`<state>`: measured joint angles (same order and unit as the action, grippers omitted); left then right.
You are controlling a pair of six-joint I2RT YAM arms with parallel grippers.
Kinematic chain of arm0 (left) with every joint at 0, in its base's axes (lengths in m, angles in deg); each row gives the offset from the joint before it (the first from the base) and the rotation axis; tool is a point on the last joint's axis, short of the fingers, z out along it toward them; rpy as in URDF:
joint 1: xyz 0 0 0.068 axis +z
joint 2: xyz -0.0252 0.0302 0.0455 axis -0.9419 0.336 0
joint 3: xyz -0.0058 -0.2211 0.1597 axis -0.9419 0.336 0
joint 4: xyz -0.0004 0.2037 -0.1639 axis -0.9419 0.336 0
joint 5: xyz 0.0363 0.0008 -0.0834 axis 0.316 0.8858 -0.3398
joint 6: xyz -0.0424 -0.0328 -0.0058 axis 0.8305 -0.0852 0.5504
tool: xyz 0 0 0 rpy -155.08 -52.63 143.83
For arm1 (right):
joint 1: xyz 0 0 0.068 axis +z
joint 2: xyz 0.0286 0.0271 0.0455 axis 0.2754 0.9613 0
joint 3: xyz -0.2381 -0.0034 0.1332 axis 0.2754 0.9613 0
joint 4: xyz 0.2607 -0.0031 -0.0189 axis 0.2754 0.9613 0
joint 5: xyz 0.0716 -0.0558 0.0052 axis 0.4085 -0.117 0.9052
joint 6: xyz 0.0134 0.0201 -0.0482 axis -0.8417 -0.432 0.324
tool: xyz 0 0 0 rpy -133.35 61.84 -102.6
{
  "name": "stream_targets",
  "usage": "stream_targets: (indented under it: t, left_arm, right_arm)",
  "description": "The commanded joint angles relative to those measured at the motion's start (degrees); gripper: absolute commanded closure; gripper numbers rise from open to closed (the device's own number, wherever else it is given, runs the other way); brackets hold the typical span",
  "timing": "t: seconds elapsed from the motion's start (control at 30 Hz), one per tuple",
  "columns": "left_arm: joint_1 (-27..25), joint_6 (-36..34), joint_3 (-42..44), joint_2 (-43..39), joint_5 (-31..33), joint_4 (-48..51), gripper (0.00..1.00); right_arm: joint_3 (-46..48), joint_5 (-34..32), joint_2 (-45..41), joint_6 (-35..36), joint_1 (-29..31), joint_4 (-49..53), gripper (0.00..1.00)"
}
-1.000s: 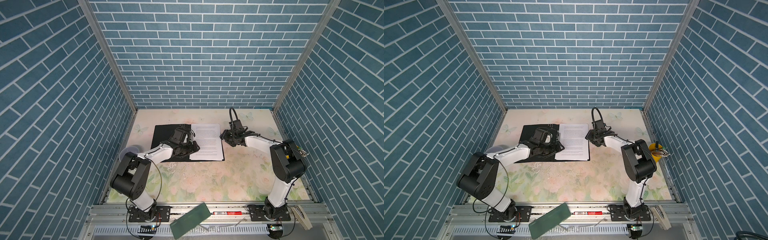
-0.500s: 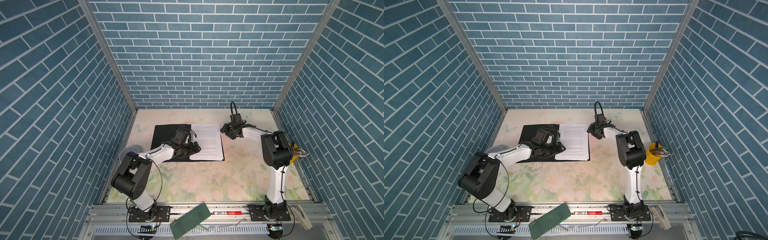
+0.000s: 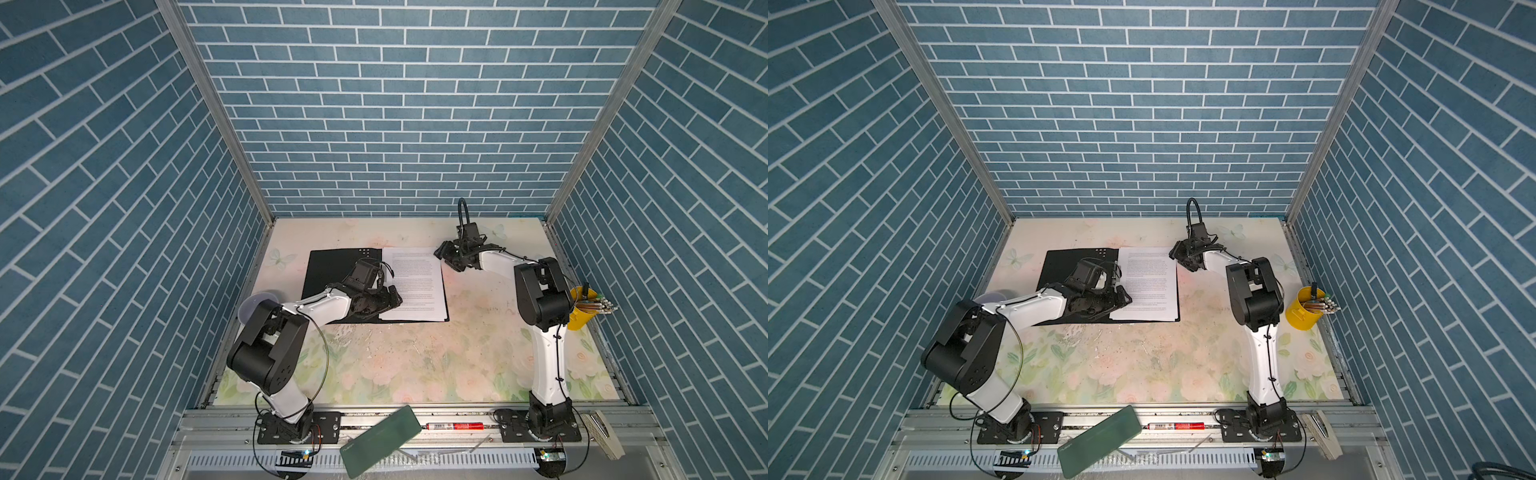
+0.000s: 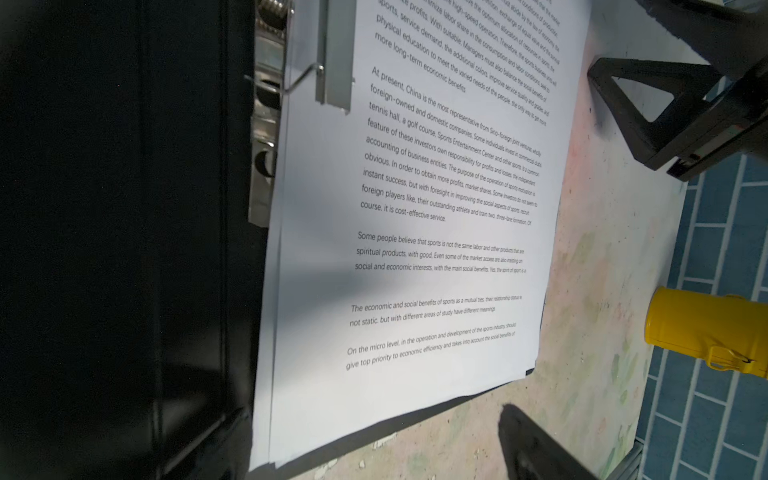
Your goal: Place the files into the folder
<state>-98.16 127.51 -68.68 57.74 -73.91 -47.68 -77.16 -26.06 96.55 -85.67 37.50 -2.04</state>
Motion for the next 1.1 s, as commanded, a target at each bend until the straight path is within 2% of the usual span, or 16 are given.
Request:
stream_targets:
  t: [0.0, 1.07]
  left_arm:
    - [-0.25, -1.01, 0.28, 1.04, 1.19, 0.44, 0.06]
    - [-2.08, 0.33, 1.34, 2.57, 0.03, -3.31, 0.07]
  right_arm:
    - [-1.87, 1.23, 2.61, 0.35, 0.26, 0.70, 0.37]
    - [-6.06, 6.04, 5.58, 0.02, 0.28, -1.79, 0.39]
